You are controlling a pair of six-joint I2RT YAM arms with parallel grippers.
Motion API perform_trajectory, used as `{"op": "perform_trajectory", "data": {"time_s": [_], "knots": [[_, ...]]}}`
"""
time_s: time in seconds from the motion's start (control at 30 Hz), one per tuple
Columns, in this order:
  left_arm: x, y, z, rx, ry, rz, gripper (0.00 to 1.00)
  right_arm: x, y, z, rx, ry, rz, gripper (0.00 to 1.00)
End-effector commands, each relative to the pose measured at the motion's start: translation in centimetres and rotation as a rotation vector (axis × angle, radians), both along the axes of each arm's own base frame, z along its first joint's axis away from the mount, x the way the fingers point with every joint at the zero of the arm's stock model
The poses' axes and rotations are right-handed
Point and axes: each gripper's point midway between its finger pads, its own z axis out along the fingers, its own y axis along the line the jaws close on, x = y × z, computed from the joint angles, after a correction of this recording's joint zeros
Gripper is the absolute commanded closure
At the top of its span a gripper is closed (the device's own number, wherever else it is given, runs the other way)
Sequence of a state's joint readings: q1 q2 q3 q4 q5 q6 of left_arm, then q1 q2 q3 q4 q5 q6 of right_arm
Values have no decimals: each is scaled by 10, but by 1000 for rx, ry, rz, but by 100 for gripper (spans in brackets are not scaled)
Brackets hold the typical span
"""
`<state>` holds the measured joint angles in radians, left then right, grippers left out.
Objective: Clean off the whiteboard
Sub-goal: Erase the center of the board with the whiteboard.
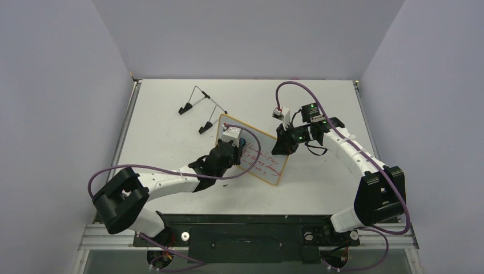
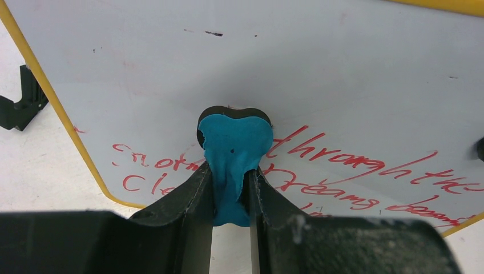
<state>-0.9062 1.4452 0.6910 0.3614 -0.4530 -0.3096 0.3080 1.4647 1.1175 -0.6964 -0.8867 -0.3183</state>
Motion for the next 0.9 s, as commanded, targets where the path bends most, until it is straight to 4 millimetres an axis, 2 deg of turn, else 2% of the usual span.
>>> {"op": "perform_trajectory", "data": {"time_s": [0.0,0.1,0.2,0.33,0.43,0.53,0.7,0.87], "knots": [[14,-5,28,-72,-48,22,100,-7,6,8,23,-7,37,100],[18,5,4,-48,4,52,100,-7,6,9,23,-8,37,100],[20,24,-23,-37,54,91,100,-7,6,9,23,-8,37,100],[18,47,-39,-37,80,141,100,-7,5,8,22,-8,38,100],[21,61,-33,-50,63,173,100,-7,6,8,22,-5,39,100],[28,65,-19,-63,35,178,100,-7,6,7,21,-3,39,100],[36,47,17,-115,-21,95,100,-7,6,7,19,-5,38,100],[39,33,31,-138,-37,45,100,-6,6,7,20,-5,38,100]]}}
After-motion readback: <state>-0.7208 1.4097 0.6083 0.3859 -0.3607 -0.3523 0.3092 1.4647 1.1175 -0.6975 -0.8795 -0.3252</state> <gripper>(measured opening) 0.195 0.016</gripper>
